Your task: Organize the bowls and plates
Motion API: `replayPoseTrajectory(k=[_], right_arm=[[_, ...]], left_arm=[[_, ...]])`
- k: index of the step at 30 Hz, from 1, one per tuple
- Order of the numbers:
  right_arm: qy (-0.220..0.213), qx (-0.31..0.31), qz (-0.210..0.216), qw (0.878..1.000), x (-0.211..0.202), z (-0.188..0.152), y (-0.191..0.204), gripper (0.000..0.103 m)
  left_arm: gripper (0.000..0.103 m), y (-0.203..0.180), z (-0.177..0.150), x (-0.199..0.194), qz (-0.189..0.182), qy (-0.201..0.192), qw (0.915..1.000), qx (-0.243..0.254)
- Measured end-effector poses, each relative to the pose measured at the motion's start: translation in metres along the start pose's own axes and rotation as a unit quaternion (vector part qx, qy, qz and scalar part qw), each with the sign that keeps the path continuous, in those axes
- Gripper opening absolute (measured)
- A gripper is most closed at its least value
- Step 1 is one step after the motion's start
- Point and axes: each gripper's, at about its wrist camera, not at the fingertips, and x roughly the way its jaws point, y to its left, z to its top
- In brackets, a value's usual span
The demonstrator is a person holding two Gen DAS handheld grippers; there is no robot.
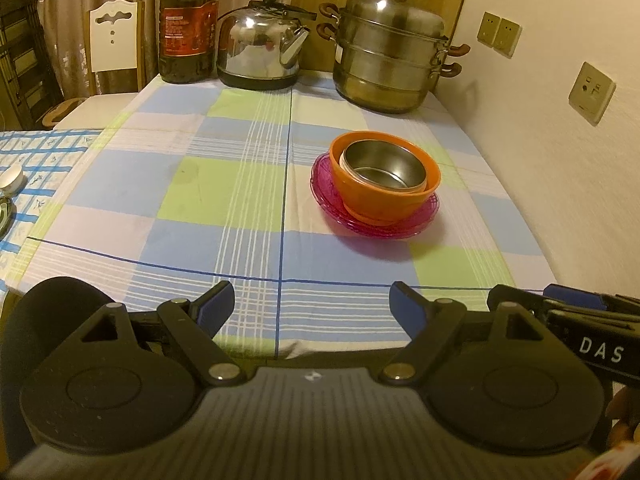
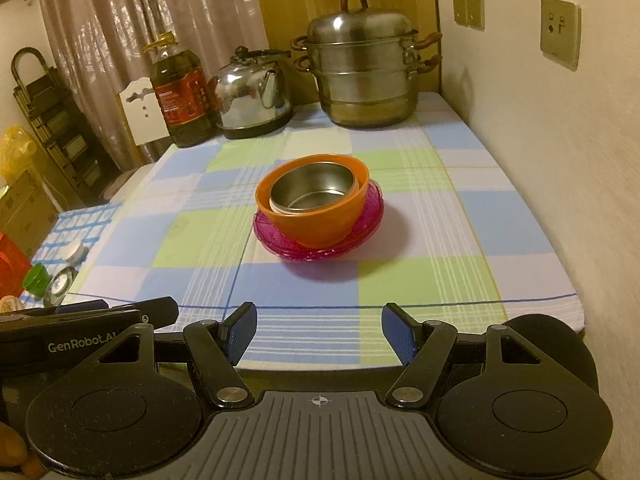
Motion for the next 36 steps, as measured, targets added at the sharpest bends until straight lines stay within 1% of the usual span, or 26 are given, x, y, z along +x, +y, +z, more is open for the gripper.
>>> replayPoseTrajectory(k=[36], right_arm=[[0.001, 0.009, -0.002, 1.0, 0.0037, -0.0006, -0.0049, 0.069]], left_arm=[[0.083, -0.0002, -0.0013, -0.001, 0.001, -0.001, 1.0, 0.004]])
